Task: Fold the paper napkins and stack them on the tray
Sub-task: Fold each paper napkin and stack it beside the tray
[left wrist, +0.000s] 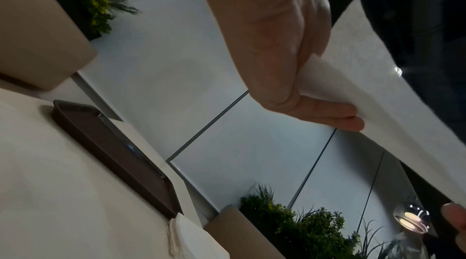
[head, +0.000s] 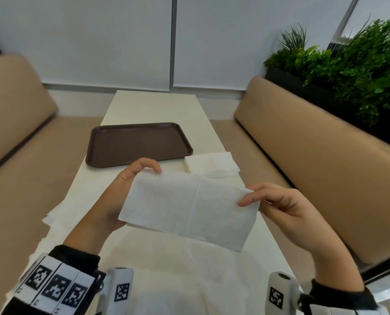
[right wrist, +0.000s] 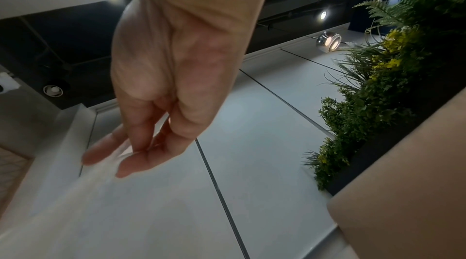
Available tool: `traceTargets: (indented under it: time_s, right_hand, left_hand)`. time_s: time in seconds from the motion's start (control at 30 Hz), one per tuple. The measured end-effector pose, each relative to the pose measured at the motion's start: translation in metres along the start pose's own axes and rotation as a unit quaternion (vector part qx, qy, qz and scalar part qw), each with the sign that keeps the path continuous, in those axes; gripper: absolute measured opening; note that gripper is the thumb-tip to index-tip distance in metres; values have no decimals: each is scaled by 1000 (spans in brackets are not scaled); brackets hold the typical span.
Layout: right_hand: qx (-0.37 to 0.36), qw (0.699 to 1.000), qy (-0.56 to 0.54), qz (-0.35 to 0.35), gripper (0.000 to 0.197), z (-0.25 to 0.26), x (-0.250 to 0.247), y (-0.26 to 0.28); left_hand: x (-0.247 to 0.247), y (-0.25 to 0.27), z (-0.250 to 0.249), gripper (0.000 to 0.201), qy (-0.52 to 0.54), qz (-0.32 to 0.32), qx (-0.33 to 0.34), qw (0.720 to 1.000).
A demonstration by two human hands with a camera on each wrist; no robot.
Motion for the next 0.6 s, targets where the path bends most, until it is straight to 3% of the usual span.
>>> traceTargets:
  time_s: [0.17,0.3,0.4,0.5,0.6]
  right_hand:
    - [13,1000,-4,9,42,-10,0,-2]
    - [36,999,-6,17,44,-17,1,-5]
    - [60,998,-12,22,39,-24,3,-9]
    - [78,996,2,37,35,-25,3,-12]
    - [55,990,31,126,41,-8,5,-22]
  left_hand:
    - [0,-1,-3,26,-6,14,-29,999]
    - [-6,-5,-4,26,-130,17,65,989]
    - [-5,-5,-11,14,-218,27,116,969]
    - [0,-3,-23,35,-319,40,181,929]
    - [12,0,-33,38,-392,71,215,892]
Point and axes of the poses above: each hand's wrist, its own y-axis away from the middle knuckle, its own x-axis out of the palm, z = x × y, the point moved 1 cm from there along -y, towards the middle knuckle, and after that the axes turned 8 degrees about -z, right-handed, at the moved point
